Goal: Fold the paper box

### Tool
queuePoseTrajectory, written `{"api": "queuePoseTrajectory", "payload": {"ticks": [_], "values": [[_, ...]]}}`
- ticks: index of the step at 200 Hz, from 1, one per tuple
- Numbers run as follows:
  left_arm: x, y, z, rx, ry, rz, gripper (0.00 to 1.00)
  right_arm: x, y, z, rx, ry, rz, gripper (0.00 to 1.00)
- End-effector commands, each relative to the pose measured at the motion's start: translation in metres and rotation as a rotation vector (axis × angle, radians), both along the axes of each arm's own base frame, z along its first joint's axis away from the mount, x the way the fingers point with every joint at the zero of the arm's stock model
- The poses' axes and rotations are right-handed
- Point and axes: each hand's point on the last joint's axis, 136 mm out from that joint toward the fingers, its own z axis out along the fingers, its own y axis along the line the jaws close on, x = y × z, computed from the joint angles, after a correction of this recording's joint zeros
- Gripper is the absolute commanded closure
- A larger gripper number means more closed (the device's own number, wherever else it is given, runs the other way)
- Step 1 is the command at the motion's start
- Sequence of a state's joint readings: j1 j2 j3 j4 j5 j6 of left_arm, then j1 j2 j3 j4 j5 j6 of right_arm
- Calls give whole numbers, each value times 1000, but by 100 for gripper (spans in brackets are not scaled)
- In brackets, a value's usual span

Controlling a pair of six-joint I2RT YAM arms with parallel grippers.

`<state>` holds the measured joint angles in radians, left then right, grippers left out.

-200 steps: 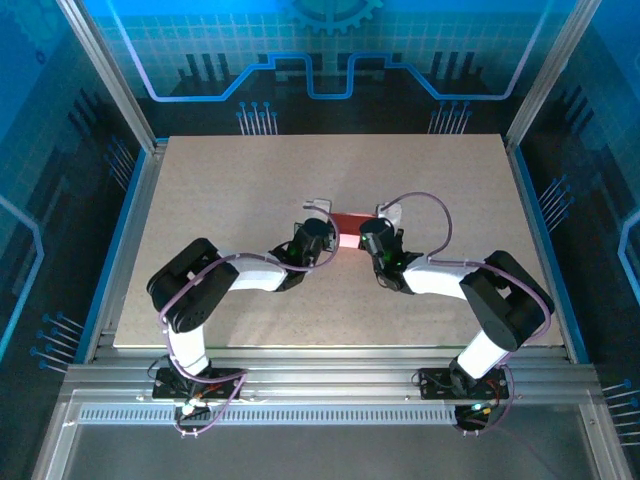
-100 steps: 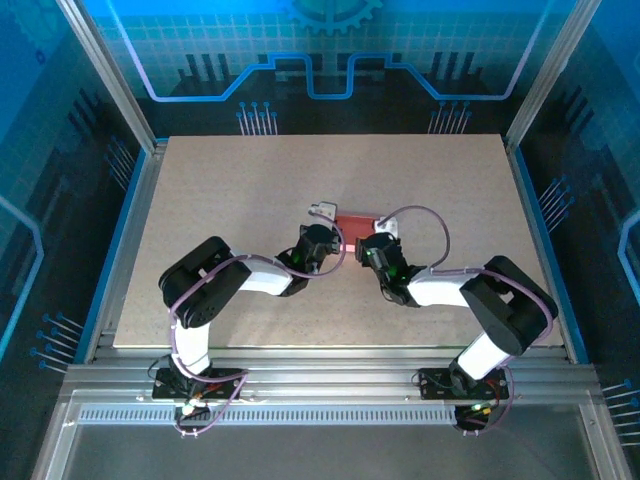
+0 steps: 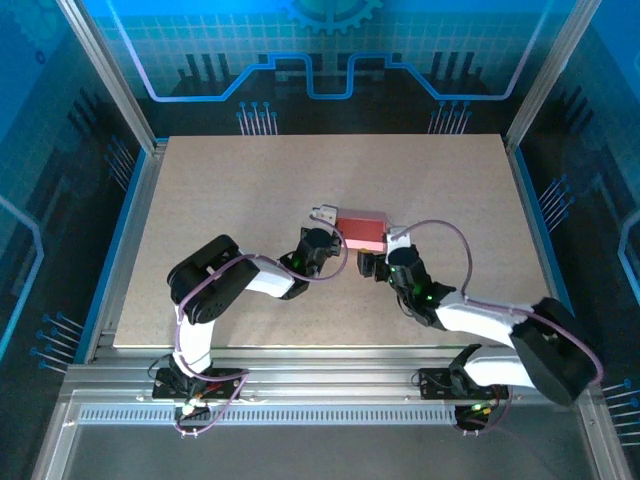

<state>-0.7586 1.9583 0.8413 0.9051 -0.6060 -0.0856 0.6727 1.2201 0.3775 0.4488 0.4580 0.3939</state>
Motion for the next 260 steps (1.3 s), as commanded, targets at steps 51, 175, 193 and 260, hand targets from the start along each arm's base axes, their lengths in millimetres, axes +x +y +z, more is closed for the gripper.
{"api": "queuePoseTrajectory", "payload": {"ticks": [51, 175, 193, 260], "values": [[-13, 1, -26, 64, 9, -40, 100, -11, -33, 66, 101, -86, 129, 8], [-31, -7, -47, 107, -6, -114, 99, 85, -29, 41, 172, 265, -35, 11], [-33, -8, -48, 100, -1, -126, 94, 95, -19, 38, 171, 282, -29, 11], [-43, -8, -50, 92, 21, -166, 66, 97, -1, -2, 168, 370, -9, 12]]}}
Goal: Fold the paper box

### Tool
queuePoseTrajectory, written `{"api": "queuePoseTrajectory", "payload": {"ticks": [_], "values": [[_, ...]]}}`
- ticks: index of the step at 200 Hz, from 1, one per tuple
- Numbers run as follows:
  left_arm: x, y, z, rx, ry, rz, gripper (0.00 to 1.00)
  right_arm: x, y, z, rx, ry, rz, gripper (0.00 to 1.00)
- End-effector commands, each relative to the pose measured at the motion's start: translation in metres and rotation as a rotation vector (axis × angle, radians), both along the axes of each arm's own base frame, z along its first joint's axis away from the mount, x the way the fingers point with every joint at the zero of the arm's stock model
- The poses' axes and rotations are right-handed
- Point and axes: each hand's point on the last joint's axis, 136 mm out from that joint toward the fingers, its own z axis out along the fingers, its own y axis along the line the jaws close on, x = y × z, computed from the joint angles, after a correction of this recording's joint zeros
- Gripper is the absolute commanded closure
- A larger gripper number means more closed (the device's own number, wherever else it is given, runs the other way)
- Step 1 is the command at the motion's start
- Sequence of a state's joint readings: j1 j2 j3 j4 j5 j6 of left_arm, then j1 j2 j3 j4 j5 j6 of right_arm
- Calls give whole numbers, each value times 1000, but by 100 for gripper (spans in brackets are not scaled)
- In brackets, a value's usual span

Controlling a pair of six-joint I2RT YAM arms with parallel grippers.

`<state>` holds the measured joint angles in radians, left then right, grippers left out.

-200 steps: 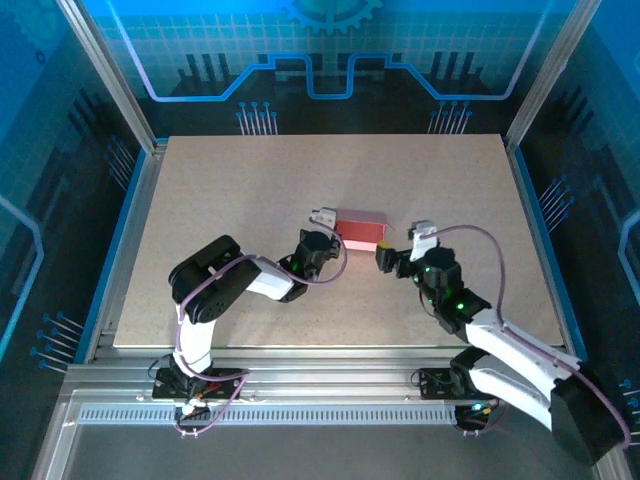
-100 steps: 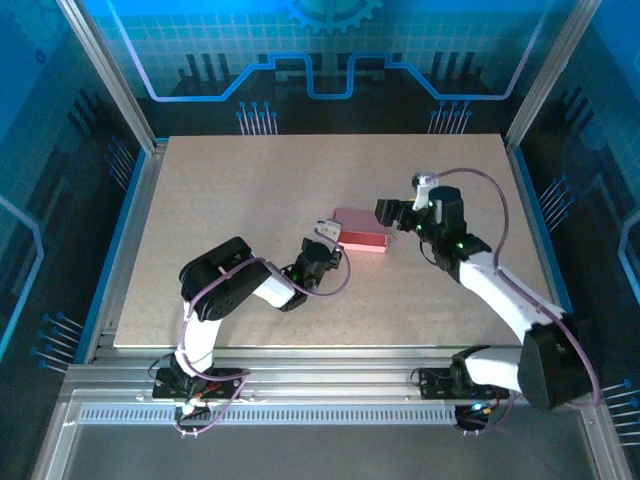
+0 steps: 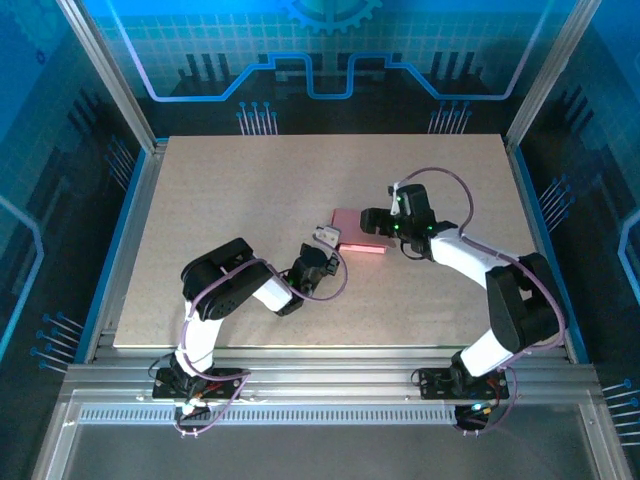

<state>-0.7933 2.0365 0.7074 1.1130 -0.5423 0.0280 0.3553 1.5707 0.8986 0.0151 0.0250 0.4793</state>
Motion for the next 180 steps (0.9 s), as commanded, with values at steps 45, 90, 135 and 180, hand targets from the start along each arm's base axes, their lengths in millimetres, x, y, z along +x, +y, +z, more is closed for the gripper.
{"api": "queuePoseTrajectory", "payload": {"ticks": [45, 90, 135, 180], "values": [[-24, -3, -9, 1, 64, -100, 39, 9, 7, -6, 16, 16, -12, 12], [-35, 1, -18, 57, 120, -133, 17, 12, 7, -13, 20, 34, -19, 12], [-30, -7, -19, 40, 158, -139, 24, 16, 7, -27, 7, 79, -33, 14], [-31, -11, -26, 19, 196, -174, 8, 19, 11, -37, 2, 126, -39, 15]]}}
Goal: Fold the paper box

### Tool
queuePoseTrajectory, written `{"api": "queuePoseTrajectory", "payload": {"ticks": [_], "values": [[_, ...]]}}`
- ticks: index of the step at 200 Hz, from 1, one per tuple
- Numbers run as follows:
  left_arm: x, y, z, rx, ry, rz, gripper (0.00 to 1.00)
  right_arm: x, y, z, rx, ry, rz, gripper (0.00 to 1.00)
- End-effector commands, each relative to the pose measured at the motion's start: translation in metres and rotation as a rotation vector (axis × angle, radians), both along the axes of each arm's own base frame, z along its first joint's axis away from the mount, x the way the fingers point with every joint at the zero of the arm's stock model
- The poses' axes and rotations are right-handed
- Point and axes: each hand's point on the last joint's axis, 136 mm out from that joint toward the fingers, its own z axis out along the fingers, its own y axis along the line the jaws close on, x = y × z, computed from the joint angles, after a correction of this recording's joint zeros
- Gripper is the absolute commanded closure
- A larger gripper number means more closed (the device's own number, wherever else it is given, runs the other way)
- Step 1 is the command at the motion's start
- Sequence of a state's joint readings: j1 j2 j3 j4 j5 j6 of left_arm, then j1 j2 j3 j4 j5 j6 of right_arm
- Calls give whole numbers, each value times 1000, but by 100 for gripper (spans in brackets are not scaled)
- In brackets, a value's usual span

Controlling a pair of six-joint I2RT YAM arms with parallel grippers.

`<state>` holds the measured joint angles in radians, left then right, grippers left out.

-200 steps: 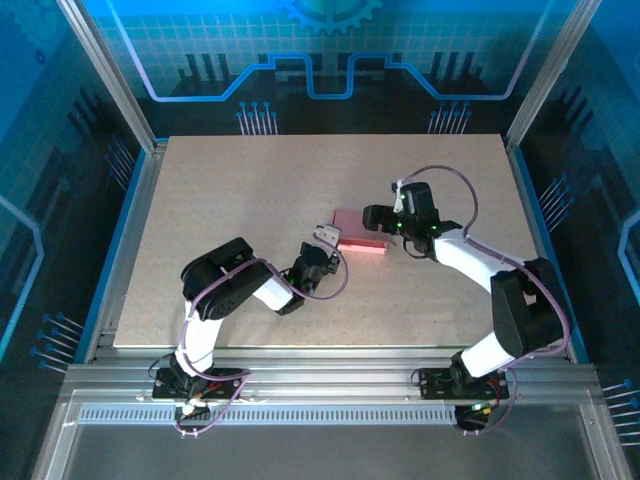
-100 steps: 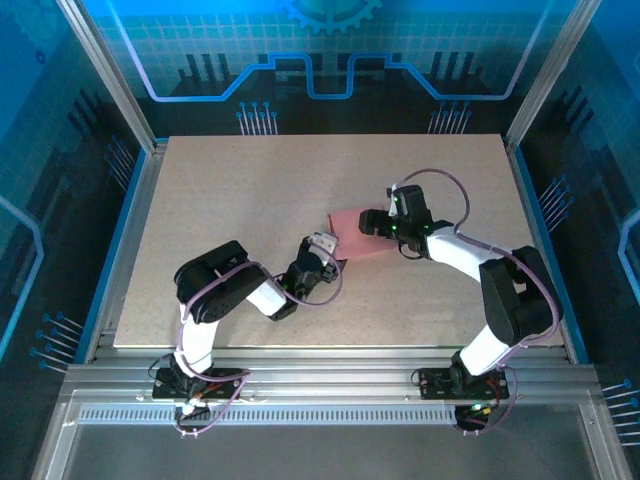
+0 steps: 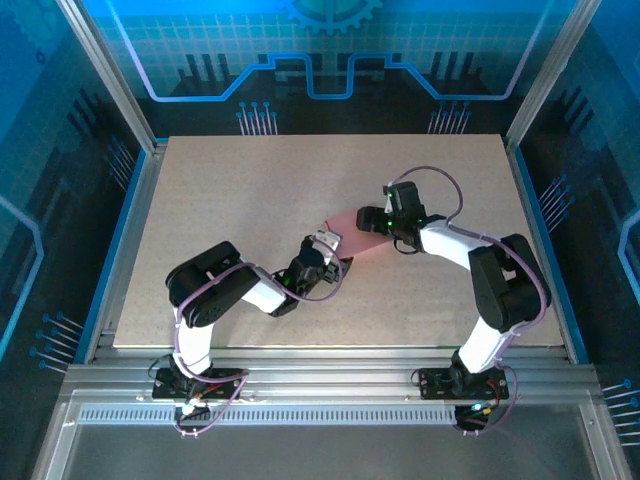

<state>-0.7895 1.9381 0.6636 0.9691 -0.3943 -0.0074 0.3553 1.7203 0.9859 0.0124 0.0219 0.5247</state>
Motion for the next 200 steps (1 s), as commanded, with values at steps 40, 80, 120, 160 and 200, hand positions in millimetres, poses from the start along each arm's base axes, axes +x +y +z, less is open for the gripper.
{"api": "queuePoseTrajectory", "payload": {"ticks": [40, 80, 120, 160, 200], "values": [[-13, -5, -24, -45, 158, -138, 1, 0, 5, -15, 4, 78, -18, 16], [-15, -6, -27, -109, 233, -228, 1, 2, 8, -17, 13, 91, -19, 17], [-23, -13, -24, -177, 283, -345, 1, 3, 8, -20, 10, 102, -26, 17], [-33, -21, -18, -213, 291, -443, 1, 4, 7, -23, 5, 110, -37, 18], [-38, -29, -12, -249, 319, -514, 1, 5, 7, -29, 5, 123, -52, 19]]}}
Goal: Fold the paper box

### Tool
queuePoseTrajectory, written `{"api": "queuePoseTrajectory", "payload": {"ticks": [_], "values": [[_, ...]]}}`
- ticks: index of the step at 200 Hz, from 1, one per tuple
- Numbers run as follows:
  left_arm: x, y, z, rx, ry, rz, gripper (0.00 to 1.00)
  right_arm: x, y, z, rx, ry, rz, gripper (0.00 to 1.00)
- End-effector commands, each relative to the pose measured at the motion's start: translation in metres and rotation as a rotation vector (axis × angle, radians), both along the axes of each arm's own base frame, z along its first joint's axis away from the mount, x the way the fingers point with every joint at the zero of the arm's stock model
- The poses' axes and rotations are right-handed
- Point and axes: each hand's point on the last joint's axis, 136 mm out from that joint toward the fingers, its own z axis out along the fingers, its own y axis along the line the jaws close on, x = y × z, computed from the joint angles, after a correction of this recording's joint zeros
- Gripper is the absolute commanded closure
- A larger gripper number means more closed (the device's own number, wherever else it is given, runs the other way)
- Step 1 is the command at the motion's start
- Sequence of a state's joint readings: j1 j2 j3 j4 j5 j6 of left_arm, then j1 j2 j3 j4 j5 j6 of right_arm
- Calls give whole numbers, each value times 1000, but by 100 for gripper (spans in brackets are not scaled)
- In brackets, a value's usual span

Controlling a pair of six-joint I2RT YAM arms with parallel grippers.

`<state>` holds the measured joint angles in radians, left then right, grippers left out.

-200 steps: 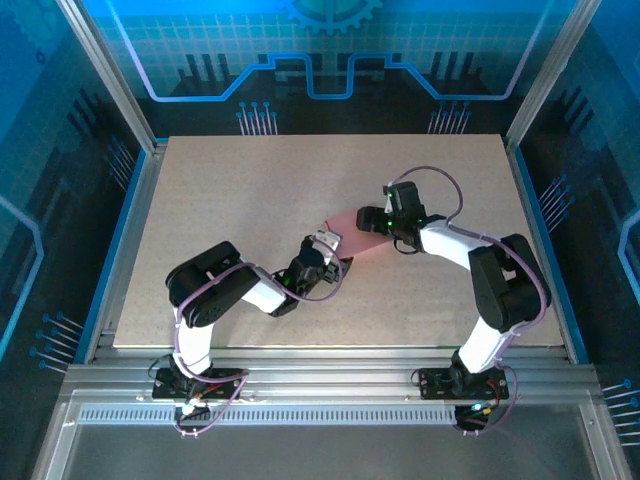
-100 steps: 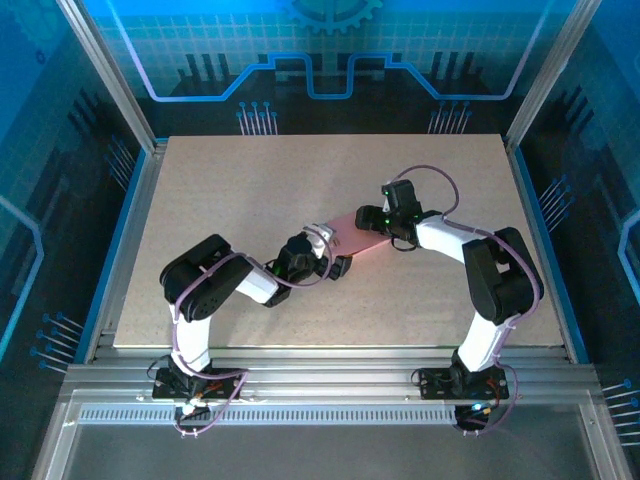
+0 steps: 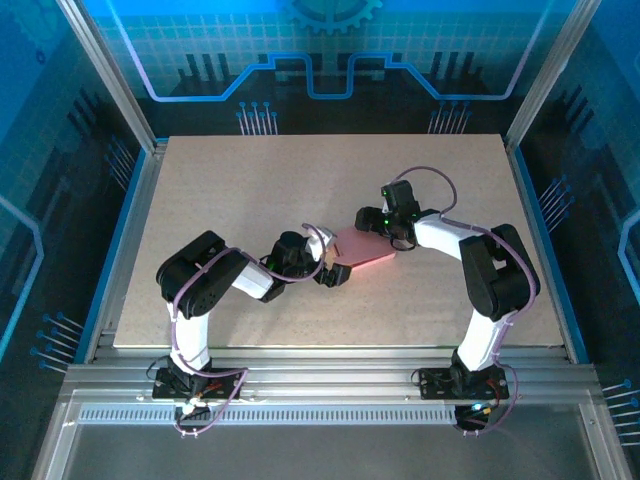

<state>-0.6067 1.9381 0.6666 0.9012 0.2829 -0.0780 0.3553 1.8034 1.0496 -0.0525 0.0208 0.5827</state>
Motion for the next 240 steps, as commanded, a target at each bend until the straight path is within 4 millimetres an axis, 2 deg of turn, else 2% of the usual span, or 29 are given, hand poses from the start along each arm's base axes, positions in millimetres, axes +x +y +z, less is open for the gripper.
{"api": "queuePoseTrajectory", "payload": {"ticks": [1, 82, 145, 201, 240], "values": [[-13, -11, 0, -35, 47, -109, 1, 2, 6, -7, -1, 26, -9, 19], [-1, -2, -19, 62, 59, -51, 1, -4, 9, -23, 0, 45, -1, 20], [-17, -17, -19, 31, 125, -181, 1, -4, 13, -34, -7, 52, 3, 20], [-24, -22, -13, -16, 142, -251, 1, -7, 13, -44, -31, 62, 6, 20], [-34, -20, -14, -24, 135, -311, 1, -6, 14, -43, -26, 60, 7, 21]]}}
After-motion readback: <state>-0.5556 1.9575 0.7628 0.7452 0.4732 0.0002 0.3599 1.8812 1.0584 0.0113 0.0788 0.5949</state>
